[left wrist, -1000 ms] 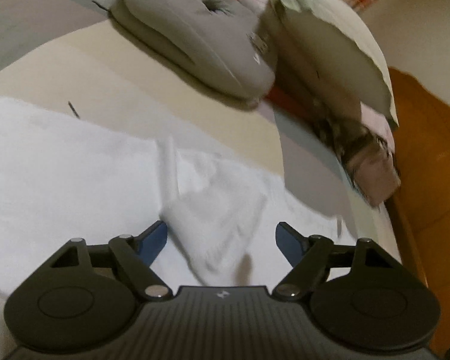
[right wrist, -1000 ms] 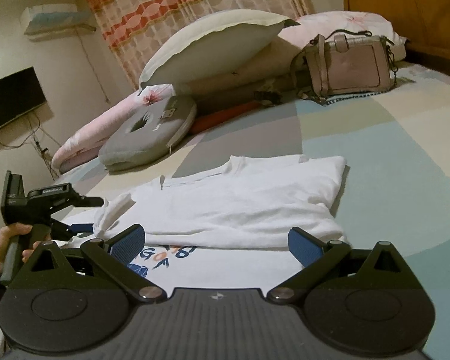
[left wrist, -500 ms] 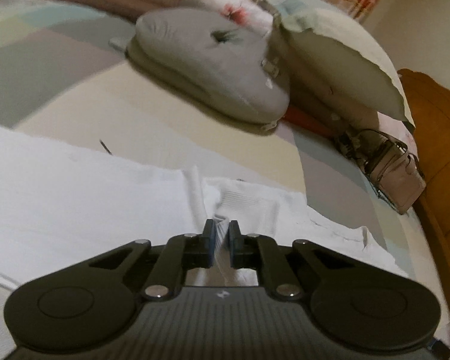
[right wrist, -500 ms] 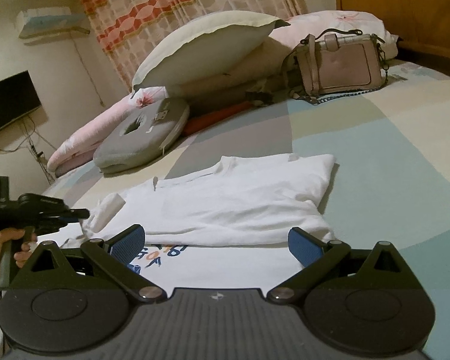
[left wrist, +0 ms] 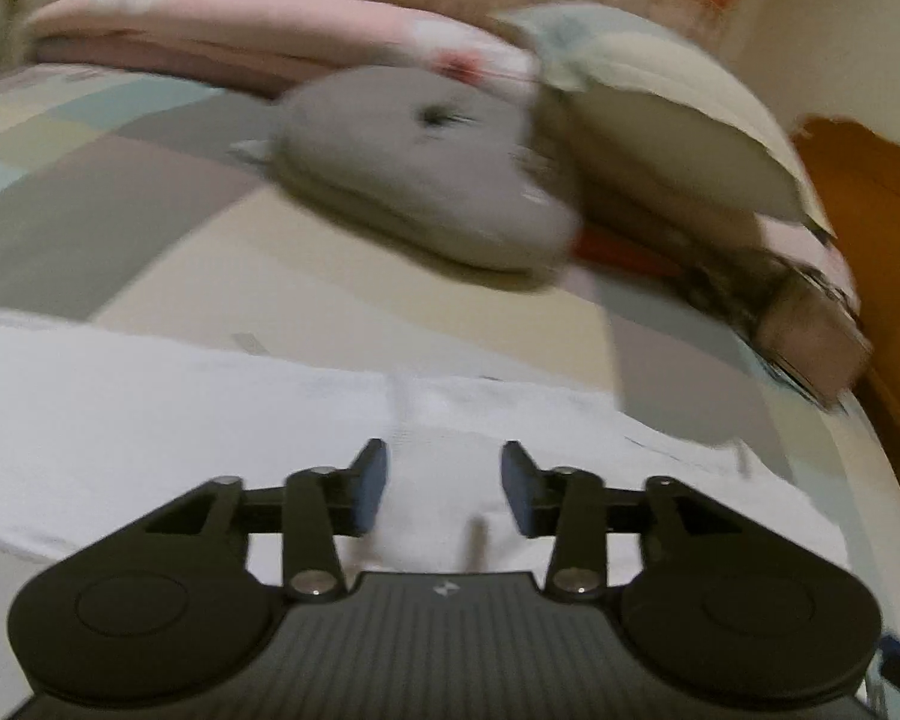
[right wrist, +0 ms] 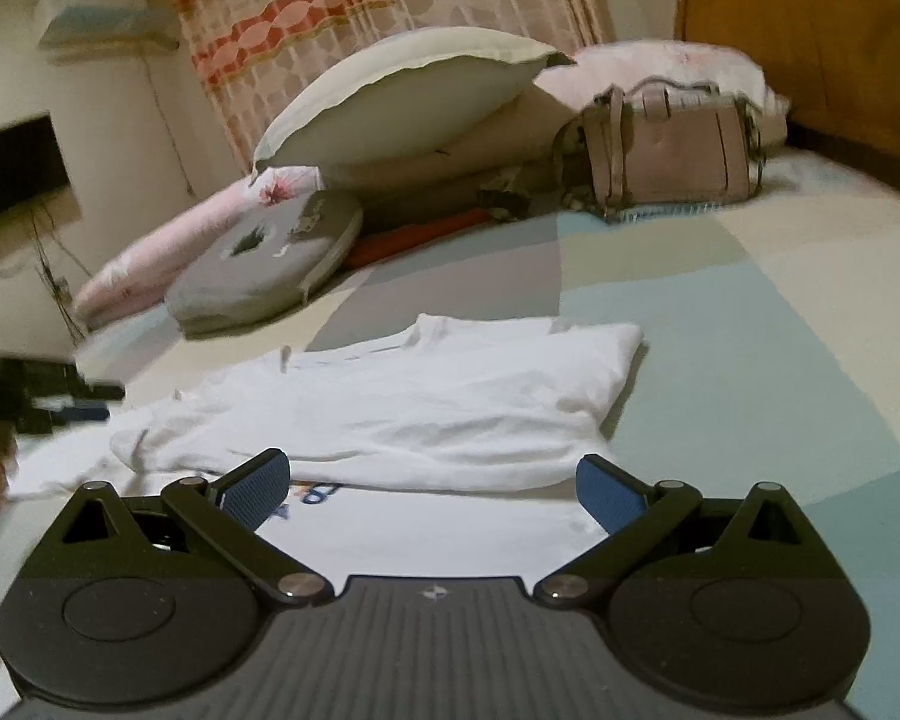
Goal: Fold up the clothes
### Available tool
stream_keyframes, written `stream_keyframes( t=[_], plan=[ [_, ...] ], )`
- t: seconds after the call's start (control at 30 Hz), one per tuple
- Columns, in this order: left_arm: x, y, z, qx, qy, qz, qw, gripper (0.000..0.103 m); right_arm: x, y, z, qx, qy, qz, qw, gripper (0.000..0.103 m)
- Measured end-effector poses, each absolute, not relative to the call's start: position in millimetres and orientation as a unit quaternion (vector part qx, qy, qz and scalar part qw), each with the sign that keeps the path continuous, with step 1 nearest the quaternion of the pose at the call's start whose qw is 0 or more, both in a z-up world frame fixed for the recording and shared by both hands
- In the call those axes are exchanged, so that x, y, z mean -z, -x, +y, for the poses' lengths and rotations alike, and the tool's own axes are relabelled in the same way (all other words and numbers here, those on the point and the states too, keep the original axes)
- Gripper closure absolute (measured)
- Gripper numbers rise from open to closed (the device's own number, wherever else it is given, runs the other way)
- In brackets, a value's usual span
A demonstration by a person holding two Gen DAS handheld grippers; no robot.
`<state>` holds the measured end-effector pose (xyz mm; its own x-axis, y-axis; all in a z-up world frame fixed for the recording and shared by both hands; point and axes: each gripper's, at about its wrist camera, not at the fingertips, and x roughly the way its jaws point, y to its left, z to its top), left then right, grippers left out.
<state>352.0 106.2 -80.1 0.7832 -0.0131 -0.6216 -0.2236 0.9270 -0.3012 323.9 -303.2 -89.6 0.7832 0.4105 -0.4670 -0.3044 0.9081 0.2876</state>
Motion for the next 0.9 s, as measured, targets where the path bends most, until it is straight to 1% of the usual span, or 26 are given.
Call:
stream_keyframes(
  t=[0.1,0.17,0.2,0.23,0.3,0.33,0.37,0.43,0.53,0.57,0.6,0.63,0.67,0.7,0.73,0.8,0.83,0.9],
  plan=[
    [89.0,-368.2,91.4,-0.030,0.155,0.334,0.929,0.051,85.0,-318.0,-291.4,-0.189,-0.027,0.246,0.950,0.000],
    [102.2,-380.8,92.1,-0.058,0.133,0.360,0.922,0.050,82.4,-312.8,-281.0,-0.179,0.027,0.224,0.958,0.005],
    [109.8,-388.2,94.5,-0.085,0.118,0.379,0.914,0.051,81.4,-311.5,-276.1,-0.177,0.049,0.217,0.959,0.014],
    [113.7,-391.9,98.4,-0.102,0.108,0.384,0.911,0.044,81.1,-312.8,-272.6,-0.179,0.062,0.218,0.957,0.024],
    [112.8,-389.0,110.4,-0.094,0.136,0.376,0.912,0.044,82.6,-318.5,-267.6,-0.176,0.072,0.232,0.954,0.031],
    [110.5,-387.0,113.6,-0.091,0.147,0.372,0.912,0.048,84.3,-321.8,-266.4,-0.174,0.072,0.237,0.953,0.037],
    [107.3,-385.3,112.7,-0.083,0.150,0.368,0.914,0.047,85.8,-324.5,-265.9,-0.174,0.069,0.243,0.952,0.038],
    [100.4,-382.3,108.5,-0.062,0.151,0.358,0.919,0.046,88.5,-329.5,-265.9,-0.178,0.056,0.254,0.949,0.039],
    [100.1,-380.3,91.7,0.003,0.154,0.359,0.921,0.040,90.2,-334.9,-265.9,-0.187,0.030,0.265,0.945,0.038],
    [102.5,-382.8,86.2,0.021,0.154,0.364,0.918,0.035,90.8,-336.3,-265.8,-0.188,0.024,0.269,0.944,0.038],
    [106.8,-386.6,82.1,0.027,0.145,0.370,0.917,0.033,91.4,-337.7,-265.7,-0.189,0.018,0.273,0.943,0.035],
    [111.3,-390.4,81.6,0.012,0.131,0.376,0.917,0.033,92.0,-338.9,-265.9,-0.189,0.012,0.277,0.942,0.030],
    [115.3,-393.7,82.6,-0.010,0.117,0.383,0.916,0.035,92.5,-339.4,-268.3,-0.188,0.005,0.279,0.942,0.027],
    [116.5,-394.6,86.6,-0.035,0.117,0.381,0.916,0.035,93.3,-339.9,-272.0,-0.185,-0.004,0.282,0.941,0.018],
    [113.8,-395.5,90.5,-0.052,0.125,0.383,0.914,0.036,94.0,-340.4,-276.2,-0.182,-0.012,0.285,0.941,0.014],
    [104.8,-396.7,91.4,-0.059,0.138,0.390,0.909,0.037,95.4,-341.0,-286.8,-0.177,-0.028,0.291,0.940,0.013],
    [99.0,-395.8,86.8,-0.042,0.139,0.392,0.909,0.036,95.6,-341.4,-293.7,-0.180,-0.039,0.294,0.938,0.009],
    [88.5,-391.5,67.4,-0.003,0.126,0.384,0.915,0.032,94.9,-341.0,-307.4,-0.190,-0.058,0.298,0.934,0.005]
  ],
)
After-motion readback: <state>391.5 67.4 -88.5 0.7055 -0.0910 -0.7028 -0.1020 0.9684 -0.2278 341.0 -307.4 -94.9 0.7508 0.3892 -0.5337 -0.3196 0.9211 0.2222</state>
